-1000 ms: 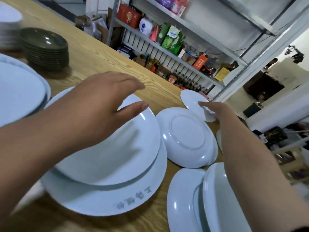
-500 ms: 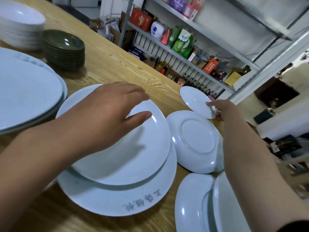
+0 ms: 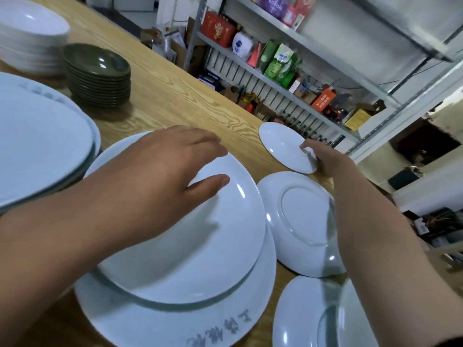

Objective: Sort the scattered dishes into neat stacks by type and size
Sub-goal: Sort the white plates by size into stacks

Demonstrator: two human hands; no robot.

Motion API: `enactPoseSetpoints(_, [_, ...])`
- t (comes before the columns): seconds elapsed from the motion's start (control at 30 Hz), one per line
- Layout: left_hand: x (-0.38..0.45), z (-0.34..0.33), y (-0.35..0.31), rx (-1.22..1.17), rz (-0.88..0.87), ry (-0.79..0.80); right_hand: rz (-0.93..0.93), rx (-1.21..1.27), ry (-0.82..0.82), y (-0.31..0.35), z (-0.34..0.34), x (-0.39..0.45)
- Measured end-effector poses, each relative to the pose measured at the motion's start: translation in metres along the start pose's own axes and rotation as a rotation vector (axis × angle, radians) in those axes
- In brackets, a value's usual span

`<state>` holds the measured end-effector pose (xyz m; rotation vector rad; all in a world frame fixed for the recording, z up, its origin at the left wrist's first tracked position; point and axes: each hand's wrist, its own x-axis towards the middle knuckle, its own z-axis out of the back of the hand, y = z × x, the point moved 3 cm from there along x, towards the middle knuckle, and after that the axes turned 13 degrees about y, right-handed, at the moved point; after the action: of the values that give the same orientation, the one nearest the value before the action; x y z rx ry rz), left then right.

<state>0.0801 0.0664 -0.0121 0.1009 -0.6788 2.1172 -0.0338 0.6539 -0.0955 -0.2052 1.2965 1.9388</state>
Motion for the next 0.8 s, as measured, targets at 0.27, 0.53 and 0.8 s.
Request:
enactPoseSetpoints(0.27, [0.002, 0.003, -0.003, -0.002, 0.0, -0.008, 0.082, 0.112, 0.114, 0.049, -0.107, -0.14])
enactPoseSetpoints(0.53, [-0.006, 0.001, -0.014, -0.009, -0.014, 0.003, 0.287, 0.282, 0.032, 0.078, -0.103, -0.169])
enactPoseSetpoints(0.8, [-0.038, 0.03, -0.03, 0.028, -0.02, -0.112, 0.681, -0.011, -0.053, 0.138, -0.161, -0.285])
